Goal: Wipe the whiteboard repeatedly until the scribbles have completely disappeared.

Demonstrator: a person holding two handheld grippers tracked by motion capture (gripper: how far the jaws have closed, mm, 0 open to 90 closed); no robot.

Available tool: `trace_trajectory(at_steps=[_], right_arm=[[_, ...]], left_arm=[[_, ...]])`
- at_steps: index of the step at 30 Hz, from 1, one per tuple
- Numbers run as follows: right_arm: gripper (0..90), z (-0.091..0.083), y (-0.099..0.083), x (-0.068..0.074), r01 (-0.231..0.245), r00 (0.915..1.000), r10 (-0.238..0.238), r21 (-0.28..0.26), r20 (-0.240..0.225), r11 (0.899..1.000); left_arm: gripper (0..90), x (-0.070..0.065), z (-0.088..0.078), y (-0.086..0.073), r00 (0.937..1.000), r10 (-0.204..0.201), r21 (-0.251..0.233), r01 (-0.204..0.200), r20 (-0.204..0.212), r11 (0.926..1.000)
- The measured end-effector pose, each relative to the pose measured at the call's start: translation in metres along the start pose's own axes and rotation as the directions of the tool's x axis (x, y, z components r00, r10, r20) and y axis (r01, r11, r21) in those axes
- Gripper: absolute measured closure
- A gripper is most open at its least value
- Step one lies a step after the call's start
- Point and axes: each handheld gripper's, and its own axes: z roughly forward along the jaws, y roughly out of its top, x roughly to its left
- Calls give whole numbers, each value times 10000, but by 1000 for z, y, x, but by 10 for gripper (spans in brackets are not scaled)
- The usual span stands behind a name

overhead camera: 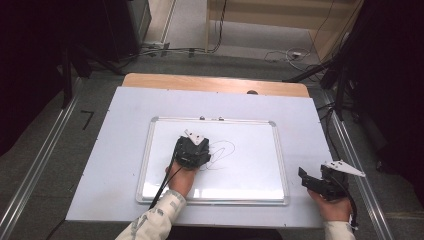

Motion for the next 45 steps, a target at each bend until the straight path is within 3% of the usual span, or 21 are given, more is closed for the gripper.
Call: trace_trajectory(at_steps=[45], right_arm=[[182, 0, 1, 1, 2, 10000, -2, 19, -40, 10000]], left_arm=[[408, -30, 12, 10, 9991, 278, 21, -279, 317, 9996]])
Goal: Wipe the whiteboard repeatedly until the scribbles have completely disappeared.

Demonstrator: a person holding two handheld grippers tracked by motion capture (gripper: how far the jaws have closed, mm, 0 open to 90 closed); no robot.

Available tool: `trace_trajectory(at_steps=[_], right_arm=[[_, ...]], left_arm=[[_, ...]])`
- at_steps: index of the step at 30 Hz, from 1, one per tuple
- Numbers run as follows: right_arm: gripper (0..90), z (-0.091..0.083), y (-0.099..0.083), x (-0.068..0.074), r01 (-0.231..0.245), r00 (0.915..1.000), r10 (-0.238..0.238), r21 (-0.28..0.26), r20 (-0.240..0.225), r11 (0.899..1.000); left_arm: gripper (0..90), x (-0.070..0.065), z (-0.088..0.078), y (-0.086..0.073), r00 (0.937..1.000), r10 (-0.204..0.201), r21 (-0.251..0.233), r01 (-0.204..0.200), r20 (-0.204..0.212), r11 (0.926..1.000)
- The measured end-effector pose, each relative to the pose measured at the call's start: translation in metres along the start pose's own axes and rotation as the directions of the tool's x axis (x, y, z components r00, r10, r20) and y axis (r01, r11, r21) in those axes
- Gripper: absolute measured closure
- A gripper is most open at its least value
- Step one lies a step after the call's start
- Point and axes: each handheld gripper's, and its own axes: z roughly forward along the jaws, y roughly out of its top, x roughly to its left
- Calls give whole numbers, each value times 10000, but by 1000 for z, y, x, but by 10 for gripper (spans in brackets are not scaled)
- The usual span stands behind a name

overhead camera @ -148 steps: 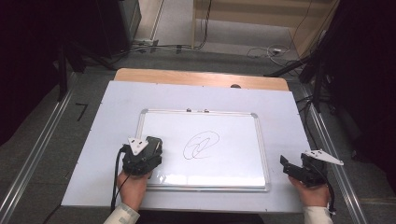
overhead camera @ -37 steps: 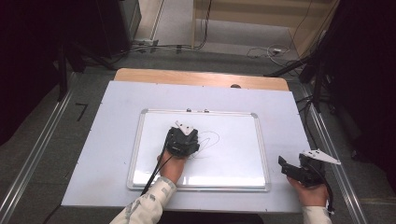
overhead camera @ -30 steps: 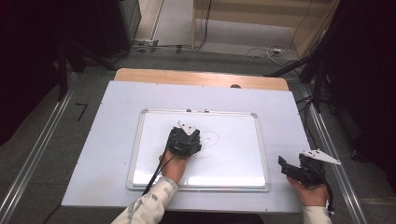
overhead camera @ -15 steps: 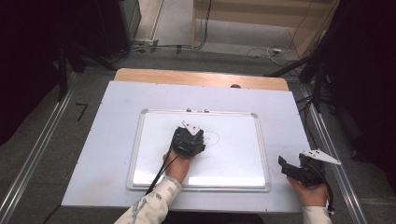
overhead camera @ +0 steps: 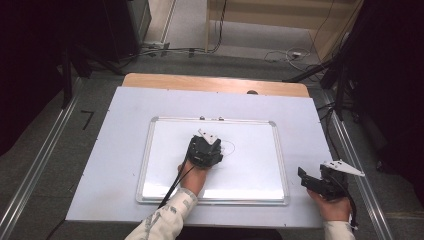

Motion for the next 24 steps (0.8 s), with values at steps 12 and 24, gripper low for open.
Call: trace_trajectory(at_steps=[12, 24], right_arm=[[182, 0, 0, 0, 5, 10000, -5, 12, -36, 10000], [182, 1, -1, 0, 11, 10000, -10, 47, -65, 10000]], left_arm=[[407, -7, 6, 5, 9999, 80, 17, -80, 83, 10000], [407, -13, 12, 11, 9996, 198, 28, -199, 176, 9998]])
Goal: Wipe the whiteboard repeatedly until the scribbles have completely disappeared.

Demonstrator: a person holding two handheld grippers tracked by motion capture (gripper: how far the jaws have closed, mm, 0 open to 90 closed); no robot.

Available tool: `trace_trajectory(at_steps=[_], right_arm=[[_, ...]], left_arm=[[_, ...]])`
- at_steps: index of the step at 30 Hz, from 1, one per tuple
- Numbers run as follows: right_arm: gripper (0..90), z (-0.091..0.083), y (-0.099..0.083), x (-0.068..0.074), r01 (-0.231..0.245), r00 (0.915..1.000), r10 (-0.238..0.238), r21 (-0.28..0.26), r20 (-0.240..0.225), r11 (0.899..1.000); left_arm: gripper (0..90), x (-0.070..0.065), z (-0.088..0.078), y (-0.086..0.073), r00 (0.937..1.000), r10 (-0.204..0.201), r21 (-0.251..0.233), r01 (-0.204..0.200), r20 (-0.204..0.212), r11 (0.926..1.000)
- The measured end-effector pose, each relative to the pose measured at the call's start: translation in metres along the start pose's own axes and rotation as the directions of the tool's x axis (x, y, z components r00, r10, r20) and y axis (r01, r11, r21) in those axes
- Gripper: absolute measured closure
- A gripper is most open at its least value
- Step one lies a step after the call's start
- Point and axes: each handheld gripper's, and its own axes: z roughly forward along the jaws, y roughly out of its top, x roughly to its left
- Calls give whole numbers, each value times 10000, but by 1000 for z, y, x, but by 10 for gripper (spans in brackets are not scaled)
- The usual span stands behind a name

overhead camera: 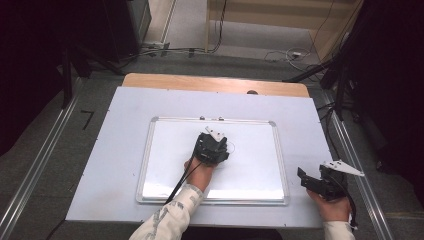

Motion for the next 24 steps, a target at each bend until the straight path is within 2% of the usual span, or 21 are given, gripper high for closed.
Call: trace_trajectory(at_steps=[24], right_arm=[[184, 0, 0, 0, -42, 10000, 42, -19, -25, 10000]], left_arm=[[406, -18, 15, 14, 9995, 271, 51, -272, 149, 9996]])
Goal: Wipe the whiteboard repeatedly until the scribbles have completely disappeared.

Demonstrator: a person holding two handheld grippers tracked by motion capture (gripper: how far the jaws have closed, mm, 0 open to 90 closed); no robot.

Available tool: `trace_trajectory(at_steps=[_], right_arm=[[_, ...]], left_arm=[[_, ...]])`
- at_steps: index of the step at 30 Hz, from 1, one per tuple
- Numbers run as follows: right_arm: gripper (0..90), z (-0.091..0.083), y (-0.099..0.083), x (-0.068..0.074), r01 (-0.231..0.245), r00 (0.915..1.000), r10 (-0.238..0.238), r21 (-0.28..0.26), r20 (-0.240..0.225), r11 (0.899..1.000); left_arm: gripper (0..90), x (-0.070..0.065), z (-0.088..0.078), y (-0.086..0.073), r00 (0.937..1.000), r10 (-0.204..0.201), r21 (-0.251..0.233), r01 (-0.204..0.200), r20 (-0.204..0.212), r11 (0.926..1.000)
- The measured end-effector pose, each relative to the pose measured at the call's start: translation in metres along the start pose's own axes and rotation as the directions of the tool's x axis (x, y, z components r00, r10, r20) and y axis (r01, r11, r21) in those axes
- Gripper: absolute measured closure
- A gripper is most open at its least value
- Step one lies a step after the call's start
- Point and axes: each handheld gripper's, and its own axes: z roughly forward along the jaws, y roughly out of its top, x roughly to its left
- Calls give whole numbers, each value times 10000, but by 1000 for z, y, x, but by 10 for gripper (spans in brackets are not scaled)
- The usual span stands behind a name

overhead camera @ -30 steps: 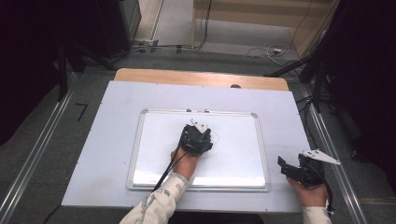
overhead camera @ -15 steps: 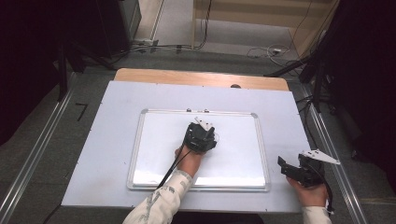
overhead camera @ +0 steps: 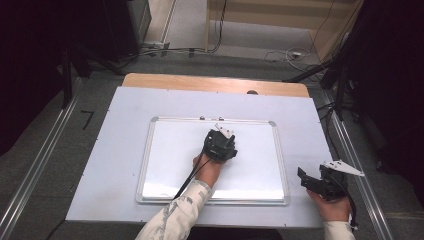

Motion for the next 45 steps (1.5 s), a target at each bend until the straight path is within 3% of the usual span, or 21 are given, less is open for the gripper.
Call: trace_trajectory(at_steps=[40, 45], right_arm=[[186, 0, 0, -3, -19, 10000, 19, -25, -18, 10000], [185, 0, -1, -3, -22, 10000, 22, 18, -6, 10000]], left_arm=[[405, -21, 15, 14, 9995, 277, 42, -278, 127, 9996], [405, -22, 12, 12, 9983, 516, 59, -518, 254, 9986]])
